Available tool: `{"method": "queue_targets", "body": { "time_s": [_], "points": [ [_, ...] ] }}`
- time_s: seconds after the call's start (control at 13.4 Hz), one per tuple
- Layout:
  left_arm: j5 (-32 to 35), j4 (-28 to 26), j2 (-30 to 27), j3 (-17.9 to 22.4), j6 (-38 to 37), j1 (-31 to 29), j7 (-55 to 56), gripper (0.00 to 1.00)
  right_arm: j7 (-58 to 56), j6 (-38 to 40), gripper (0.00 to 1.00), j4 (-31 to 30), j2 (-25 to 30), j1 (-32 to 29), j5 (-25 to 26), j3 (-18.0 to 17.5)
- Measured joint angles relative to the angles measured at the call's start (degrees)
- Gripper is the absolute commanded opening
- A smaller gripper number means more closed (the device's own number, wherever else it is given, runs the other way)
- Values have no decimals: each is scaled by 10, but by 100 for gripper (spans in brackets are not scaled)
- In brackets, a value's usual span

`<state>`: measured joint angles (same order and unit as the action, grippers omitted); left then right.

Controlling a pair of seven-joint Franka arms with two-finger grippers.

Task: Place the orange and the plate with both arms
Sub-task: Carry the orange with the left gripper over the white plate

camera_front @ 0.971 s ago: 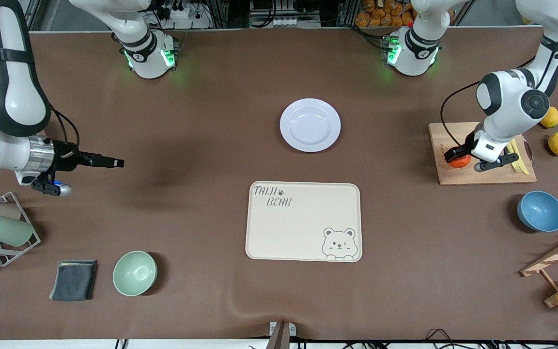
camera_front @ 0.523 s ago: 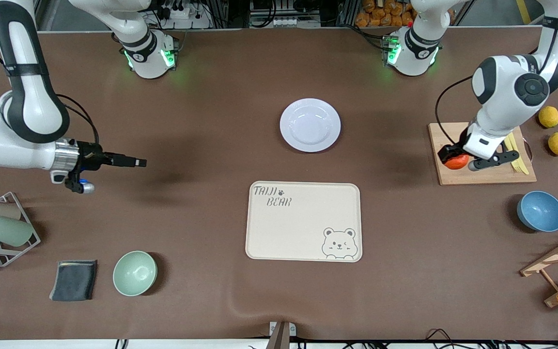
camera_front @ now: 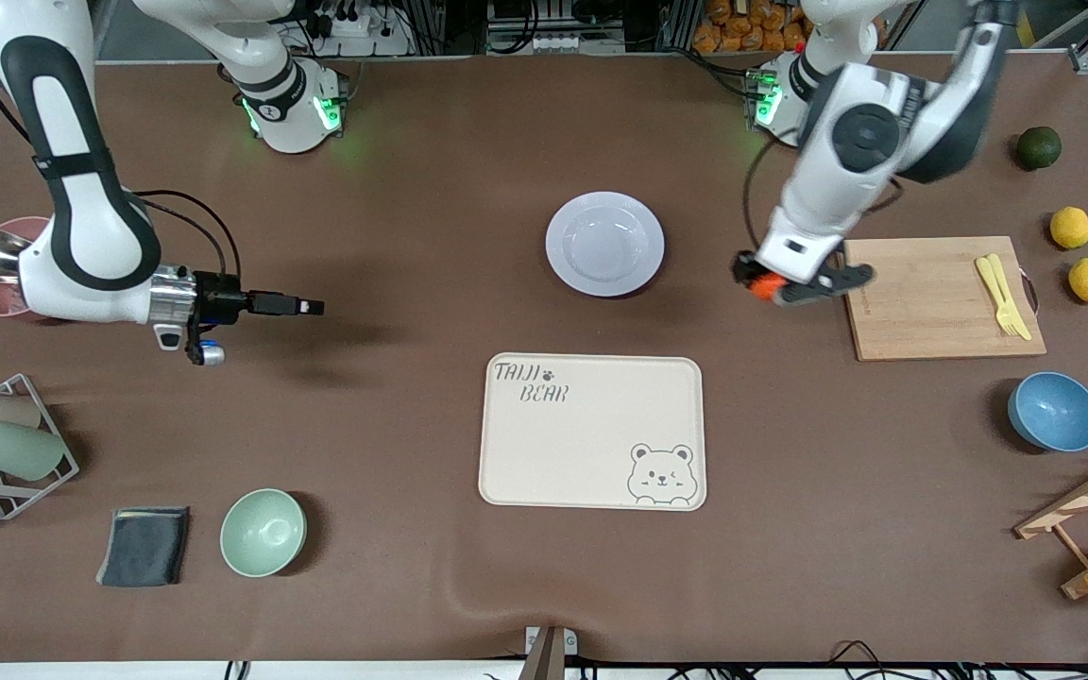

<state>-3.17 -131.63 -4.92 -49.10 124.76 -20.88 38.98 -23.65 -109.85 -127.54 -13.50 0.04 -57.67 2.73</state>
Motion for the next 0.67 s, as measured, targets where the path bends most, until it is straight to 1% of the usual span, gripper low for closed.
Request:
{"method": "queue_targets", "body": {
  "time_s": [0.15, 0.3, 0.45, 0.67],
  "points": [
    [-33, -3, -17, -79, -17, 1, 54, 8, -49, 0, 100, -13, -17, 6, -54, 0],
    [-44, -8, -23, -140, -20, 2, 98, 7, -83, 0, 100, -24, -37, 21, -115, 0],
    [-70, -10, -24, -172, -20, 2, 107, 7, -90, 1, 100, -30, -54, 45, -155, -1],
    [-83, -10, -19, -182, -19, 2, 107, 7, -109, -1, 100, -45, -64, 90, -219, -2]
  ]
}}
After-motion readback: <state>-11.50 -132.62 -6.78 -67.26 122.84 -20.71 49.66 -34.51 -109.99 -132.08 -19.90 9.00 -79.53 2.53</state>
